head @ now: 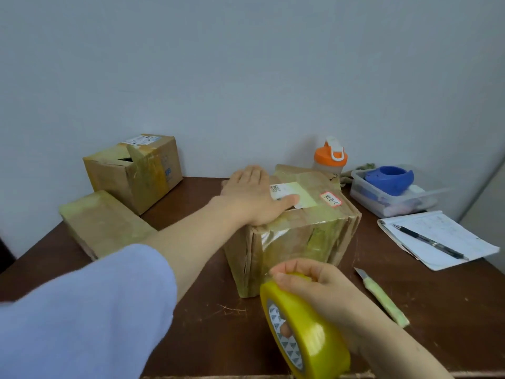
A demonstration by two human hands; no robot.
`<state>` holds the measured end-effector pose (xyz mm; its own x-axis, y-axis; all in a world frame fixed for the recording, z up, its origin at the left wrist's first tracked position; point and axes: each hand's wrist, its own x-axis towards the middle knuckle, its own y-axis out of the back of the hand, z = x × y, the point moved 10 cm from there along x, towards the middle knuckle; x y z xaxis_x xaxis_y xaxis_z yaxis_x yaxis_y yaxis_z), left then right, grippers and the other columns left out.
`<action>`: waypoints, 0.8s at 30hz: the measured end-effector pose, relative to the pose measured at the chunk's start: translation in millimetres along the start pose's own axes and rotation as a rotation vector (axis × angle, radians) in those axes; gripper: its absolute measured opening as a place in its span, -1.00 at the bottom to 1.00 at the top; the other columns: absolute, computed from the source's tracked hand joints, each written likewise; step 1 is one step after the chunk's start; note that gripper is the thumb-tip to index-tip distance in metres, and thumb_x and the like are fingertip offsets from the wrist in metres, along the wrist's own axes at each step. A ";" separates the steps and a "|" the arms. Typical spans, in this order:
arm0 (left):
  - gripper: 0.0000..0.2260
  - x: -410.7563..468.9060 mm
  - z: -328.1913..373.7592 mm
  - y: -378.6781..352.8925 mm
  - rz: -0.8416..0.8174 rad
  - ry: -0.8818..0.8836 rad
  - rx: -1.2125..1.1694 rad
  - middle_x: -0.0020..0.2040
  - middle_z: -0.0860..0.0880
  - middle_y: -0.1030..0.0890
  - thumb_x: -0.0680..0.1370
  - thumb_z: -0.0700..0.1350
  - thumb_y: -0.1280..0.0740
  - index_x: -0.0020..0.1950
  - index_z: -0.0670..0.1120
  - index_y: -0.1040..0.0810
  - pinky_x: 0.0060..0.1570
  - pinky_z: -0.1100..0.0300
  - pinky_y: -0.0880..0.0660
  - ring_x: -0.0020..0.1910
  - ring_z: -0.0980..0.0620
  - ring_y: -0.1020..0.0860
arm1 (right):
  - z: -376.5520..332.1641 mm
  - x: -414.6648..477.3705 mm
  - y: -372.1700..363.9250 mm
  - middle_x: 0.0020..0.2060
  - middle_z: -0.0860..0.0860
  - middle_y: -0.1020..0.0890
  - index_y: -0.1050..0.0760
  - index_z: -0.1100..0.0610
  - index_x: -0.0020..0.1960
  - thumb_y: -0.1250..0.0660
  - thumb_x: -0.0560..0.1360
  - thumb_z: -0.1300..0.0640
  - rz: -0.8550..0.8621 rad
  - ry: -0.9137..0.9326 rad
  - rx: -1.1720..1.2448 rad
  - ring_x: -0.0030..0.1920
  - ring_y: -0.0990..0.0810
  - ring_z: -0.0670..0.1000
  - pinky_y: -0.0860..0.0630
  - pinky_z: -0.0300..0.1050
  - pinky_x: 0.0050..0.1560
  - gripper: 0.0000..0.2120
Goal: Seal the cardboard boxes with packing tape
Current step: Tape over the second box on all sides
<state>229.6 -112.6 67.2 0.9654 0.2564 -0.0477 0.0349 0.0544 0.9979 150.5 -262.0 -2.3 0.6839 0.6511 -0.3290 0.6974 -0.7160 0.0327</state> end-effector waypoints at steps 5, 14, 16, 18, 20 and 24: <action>-0.31 -4.5 -3.3 13.9 0.078 0.018 0.029 0.54 -0.14 -0.12 0.58 0.29 0.12 0.53 -0.18 -0.08 0.48 0.02 0.01 0.52 -0.04 -0.07 | -5.5 5.2 2.7 -0.24 0.20 -0.62 -0.59 0.13 0.00 -0.41 0.47 0.14 -0.008 0.015 0.018 -0.45 -0.62 0.18 -0.59 -0.06 -0.41 -0.88; -0.29 -40.0 17.6 9.9 0.181 -0.070 0.020 0.54 -0.12 -0.13 0.56 0.31 0.14 0.53 -0.16 -0.09 0.42 0.09 -0.08 0.51 -0.02 -0.08 | -9.8 18.4 2.0 -0.11 0.25 -0.64 -0.59 0.14 0.03 -0.39 0.48 0.15 -0.006 0.040 0.039 -0.47 -0.61 0.16 -0.57 -0.10 -0.43 -0.86; -0.38 -51.4 26.6 18.7 0.322 -0.193 -0.039 0.43 -0.05 -0.36 0.59 0.27 0.12 0.41 -0.11 -0.34 0.31 0.18 -0.20 0.42 0.04 -0.26 | -9.5 19.3 2.9 -0.08 0.24 -0.63 -0.58 0.15 0.03 -0.40 0.47 0.15 -0.006 0.035 0.037 -0.46 -0.61 0.17 -0.57 -0.10 -0.43 -0.85; -0.38 -70.5 28.3 18.9 0.348 -0.396 -0.227 0.40 0.04 -0.41 0.55 0.32 0.05 0.34 -0.06 -0.46 0.36 0.37 -0.02 0.39 0.19 -0.28 | -6.6 19.9 4.3 -0.09 0.24 -0.64 -0.58 0.15 0.03 -0.41 0.46 0.14 -0.021 0.026 0.038 -0.45 -0.61 0.17 -0.56 -0.10 -0.43 -0.84; -0.38 -87.0 17.3 21.4 0.381 -0.534 -0.331 0.42 0.07 -0.37 0.50 0.31 -0.10 0.39 -0.06 -0.44 0.44 0.37 0.06 0.42 0.26 -0.22 | -5.1 20.2 4.4 -0.10 0.26 -0.66 -0.59 0.14 0.02 -0.42 0.46 0.14 -0.032 0.020 0.039 -0.44 -0.61 0.18 -0.58 -0.08 -0.43 -0.84; -0.51 -101.8 11.3 19.0 0.614 -0.614 -0.171 0.32 -0.12 -0.50 0.53 0.07 -0.27 0.32 -0.23 -0.48 0.41 0.07 -0.25 0.35 -0.01 -0.43 | -9.7 21.3 3.0 -0.11 0.25 -0.65 -0.58 0.14 0.02 -0.41 0.46 0.15 -0.014 0.035 0.036 -0.45 -0.62 0.18 -0.58 -0.08 -0.45 -0.85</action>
<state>134.9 -148.5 91.5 0.7711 -0.2726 0.5754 -0.5273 0.2333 0.8171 169.3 -247.9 -0.1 0.6818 0.6691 -0.2957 0.6992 -0.7149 -0.0058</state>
